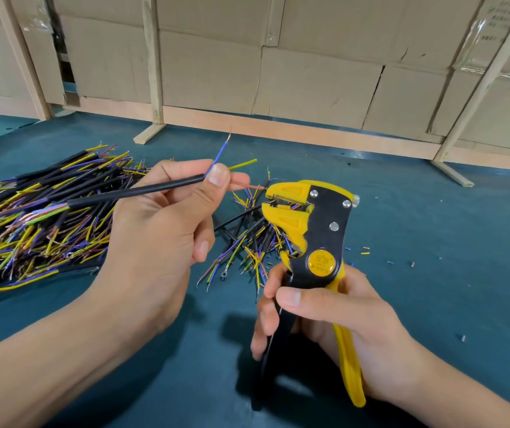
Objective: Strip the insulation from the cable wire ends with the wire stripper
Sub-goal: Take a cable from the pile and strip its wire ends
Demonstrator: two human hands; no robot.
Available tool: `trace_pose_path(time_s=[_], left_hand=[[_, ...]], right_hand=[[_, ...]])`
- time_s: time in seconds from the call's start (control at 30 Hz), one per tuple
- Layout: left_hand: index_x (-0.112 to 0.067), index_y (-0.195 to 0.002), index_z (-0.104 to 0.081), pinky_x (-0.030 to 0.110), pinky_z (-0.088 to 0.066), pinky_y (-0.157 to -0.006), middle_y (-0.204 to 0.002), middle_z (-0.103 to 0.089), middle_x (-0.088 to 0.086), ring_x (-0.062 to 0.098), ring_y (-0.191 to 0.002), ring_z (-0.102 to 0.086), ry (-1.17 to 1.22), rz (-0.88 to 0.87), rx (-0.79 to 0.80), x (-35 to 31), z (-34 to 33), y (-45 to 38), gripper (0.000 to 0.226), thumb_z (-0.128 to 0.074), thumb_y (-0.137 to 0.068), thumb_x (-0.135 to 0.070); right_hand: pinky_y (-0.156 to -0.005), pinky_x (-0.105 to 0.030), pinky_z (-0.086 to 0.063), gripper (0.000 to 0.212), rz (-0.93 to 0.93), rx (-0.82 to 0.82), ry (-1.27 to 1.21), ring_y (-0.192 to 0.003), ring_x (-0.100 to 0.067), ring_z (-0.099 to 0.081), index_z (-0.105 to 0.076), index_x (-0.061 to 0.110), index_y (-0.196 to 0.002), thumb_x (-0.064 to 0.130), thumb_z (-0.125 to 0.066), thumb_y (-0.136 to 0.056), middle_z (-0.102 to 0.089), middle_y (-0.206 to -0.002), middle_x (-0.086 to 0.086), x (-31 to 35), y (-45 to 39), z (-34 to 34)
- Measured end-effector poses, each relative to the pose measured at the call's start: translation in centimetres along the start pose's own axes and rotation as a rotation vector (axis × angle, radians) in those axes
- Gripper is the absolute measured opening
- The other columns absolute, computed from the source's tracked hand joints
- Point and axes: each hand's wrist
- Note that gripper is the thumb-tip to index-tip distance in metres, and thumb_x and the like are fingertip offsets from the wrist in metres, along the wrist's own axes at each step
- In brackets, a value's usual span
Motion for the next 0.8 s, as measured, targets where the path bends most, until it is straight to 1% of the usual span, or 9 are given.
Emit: trace_pose_path(time_s=[0.17,0.33,0.47,0.6,0.63,0.67,0.7,0.73,0.8], left_hand=[[-0.014,-0.09,-0.06,0.016,-0.027,-0.043,-0.1,-0.077,0.01,0.01,-0.034,-0.03,0.011,0.014,0.06,0.1,0.0,0.1,0.014,-0.065,-0.086,-0.026],[-0.011,-0.094,-0.06,0.015,-0.028,-0.043,-0.098,-0.076,0.009,0.01,-0.035,-0.032,0.064,0.033,0.072,0.4,0.1,0.1,0.018,-0.069,-0.088,-0.025],[-0.019,-0.087,-0.061,0.018,-0.022,-0.043,-0.096,-0.076,0.008,0.011,-0.034,-0.033,0.019,-0.007,0.12,0.7,-0.2,0.3,0.01,-0.068,-0.089,-0.025],[-0.025,-0.081,-0.064,0.014,-0.028,-0.04,-0.088,-0.076,0.009,0.013,-0.039,-0.04,-0.079,-0.069,0.101,0.8,-0.4,0.7,0.008,-0.07,-0.086,-0.027],[-0.027,-0.08,-0.066,0.015,-0.029,-0.04,-0.082,-0.073,0.013,0.016,-0.041,-0.041,-0.103,-0.086,0.088,0.9,-0.4,0.8,0.009,-0.073,-0.085,-0.028],[-0.028,-0.079,-0.067,0.016,-0.03,-0.04,-0.078,-0.067,0.023,0.019,-0.043,-0.042,-0.12,-0.102,0.077,0.9,-0.4,0.8,0.009,-0.074,-0.084,-0.029],[-0.029,-0.079,-0.068,0.018,-0.031,-0.04,-0.077,-0.061,0.03,0.024,-0.044,-0.041,-0.127,-0.112,0.069,0.9,-0.5,0.9,0.008,-0.074,-0.084,-0.029],[-0.029,-0.079,-0.069,0.018,-0.031,-0.04,-0.078,-0.059,0.034,0.028,-0.045,-0.038,-0.125,-0.115,0.066,0.9,-0.6,1.0,0.007,-0.074,-0.084,-0.029],[-0.027,-0.081,-0.069,0.019,-0.031,-0.04,-0.081,-0.062,0.031,0.035,-0.048,-0.036,-0.103,-0.105,0.075,0.9,-0.7,1.1,0.005,-0.072,-0.085,-0.027]], right_hand=[[-0.075,-0.049,-0.052,0.013,0.009,0.013,0.014,-0.076,-0.039,-0.068,-0.067,0.009,-0.097,0.018,-0.067,-0.088,-0.067,-0.08,-0.014,0.0,0.1,0.0],[-0.077,-0.053,-0.049,0.013,0.014,0.005,0.017,-0.075,-0.038,-0.068,-0.068,0.01,-0.096,0.019,-0.066,-0.087,-0.067,-0.08,-0.013,-0.1,0.0,0.0],[-0.078,-0.053,-0.048,0.013,0.01,0.006,0.028,-0.075,-0.037,-0.068,-0.069,0.011,-0.095,0.02,-0.066,-0.086,-0.067,-0.08,-0.012,0.0,0.0,0.1],[-0.078,-0.053,-0.049,0.012,0.017,0.013,0.031,-0.075,-0.037,-0.069,-0.068,0.012,-0.096,0.019,-0.066,-0.087,-0.068,-0.08,-0.011,0.0,0.0,0.1],[-0.078,-0.052,-0.049,0.011,0.018,0.015,0.033,-0.075,-0.037,-0.069,-0.068,0.012,-0.096,0.019,-0.066,-0.087,-0.068,-0.08,-0.011,0.0,0.0,0.1],[-0.078,-0.051,-0.05,0.011,0.019,0.016,0.034,-0.075,-0.037,-0.069,-0.068,0.012,-0.096,0.019,-0.065,-0.088,-0.068,-0.08,-0.011,-0.1,0.0,0.1],[-0.077,-0.05,-0.05,0.01,0.02,0.017,0.035,-0.075,-0.037,-0.068,-0.068,0.012,-0.095,0.019,-0.065,-0.088,-0.068,-0.08,-0.011,0.0,0.0,0.1],[-0.077,-0.048,-0.051,0.01,0.02,0.02,0.036,-0.074,-0.037,-0.069,-0.068,0.012,-0.095,0.018,-0.065,-0.088,-0.068,-0.08,-0.011,0.0,0.0,0.1],[-0.075,-0.045,-0.053,0.007,0.021,0.027,0.033,-0.074,-0.036,-0.069,-0.067,0.012,-0.092,0.018,-0.065,-0.089,-0.067,-0.079,-0.01,0.0,0.0,0.1]])
Point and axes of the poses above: each hand's wrist, its own y-axis away from the middle knuckle, its own z-axis out of the back of the hand, x = y × z
